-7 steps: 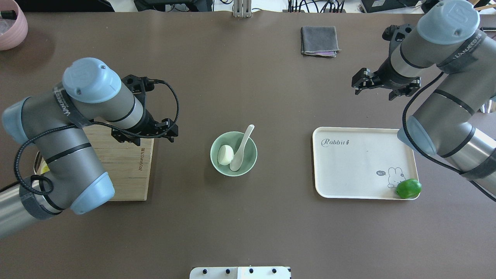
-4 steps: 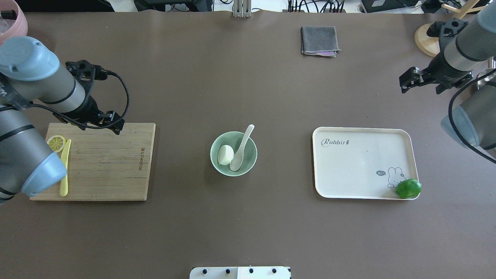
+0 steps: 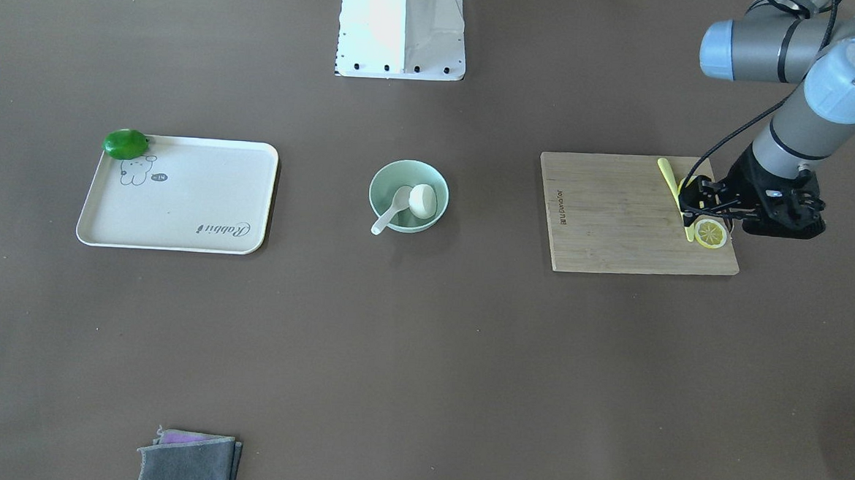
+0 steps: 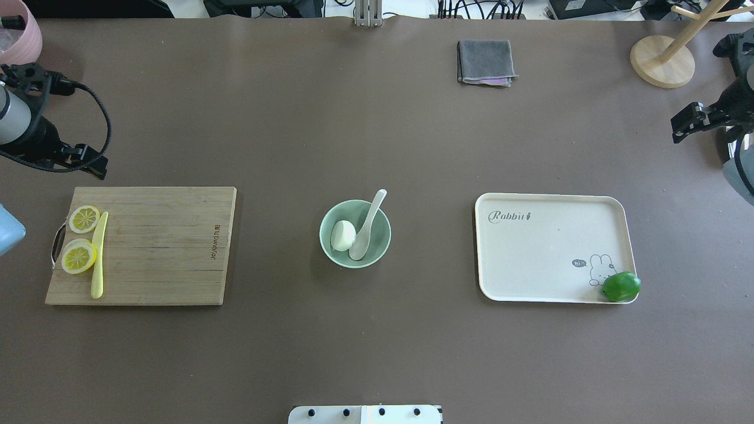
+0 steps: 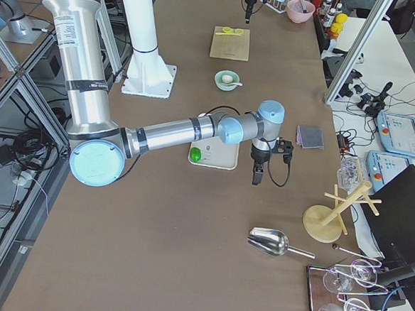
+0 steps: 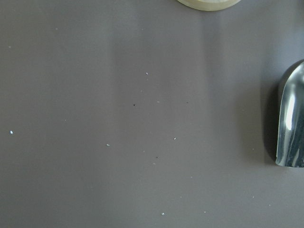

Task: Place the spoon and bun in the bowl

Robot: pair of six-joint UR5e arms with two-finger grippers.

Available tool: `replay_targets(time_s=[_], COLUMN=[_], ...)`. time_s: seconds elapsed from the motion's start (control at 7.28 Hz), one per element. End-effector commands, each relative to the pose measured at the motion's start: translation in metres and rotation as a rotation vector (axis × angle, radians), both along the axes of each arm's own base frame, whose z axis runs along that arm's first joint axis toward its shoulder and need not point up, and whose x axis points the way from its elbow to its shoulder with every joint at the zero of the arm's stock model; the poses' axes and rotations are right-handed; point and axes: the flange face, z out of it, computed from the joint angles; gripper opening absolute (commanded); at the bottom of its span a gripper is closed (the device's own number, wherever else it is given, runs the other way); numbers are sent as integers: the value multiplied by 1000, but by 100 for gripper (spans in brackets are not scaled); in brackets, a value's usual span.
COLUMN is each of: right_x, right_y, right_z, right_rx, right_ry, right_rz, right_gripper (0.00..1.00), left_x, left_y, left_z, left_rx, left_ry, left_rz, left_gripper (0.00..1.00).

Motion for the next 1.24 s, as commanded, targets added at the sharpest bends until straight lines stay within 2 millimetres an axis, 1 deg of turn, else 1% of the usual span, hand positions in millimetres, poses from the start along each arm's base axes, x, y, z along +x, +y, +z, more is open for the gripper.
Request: replay_targets(time_s=[0.0,0.14,0.27,0.41,0.55,0.69,0.82,0.96,1.1], right_x=[0,1,2,2,-1,3,2,25,59], right_y=[-7,-8,-7,-5,-5,1,4,11,44], right_z=[-5,-7,-7,-9,-10,-7,-7,-14,11], right_rx=[85,91,87,83,75,67,67,76,57], right_ry=[-33,-31,-38,-41,-67,-82,-84,-83,-70], right_rz=[6,9,7,4,-10,-11,-12,24,58], right_gripper=[100,100,100,100,100,100,100,100,100], left_x=[-18,-42,-42,-47,-49,-49,-56,-65,-71], left_y=[-1,-8,-8,1,5,5,3,1,9], left_z=[0,-1,-2,13,19,27,21,16,3], left_rx=[10,-4,-2,-19,-8,-16,-7,1,1], left_ry=[49,70,69,57,60,64,74,80,133], left_rz=[38,3,1,0,-3,-13,-23,-38,-13], left_gripper=[98,98,98,98,98,98,98,98,98])
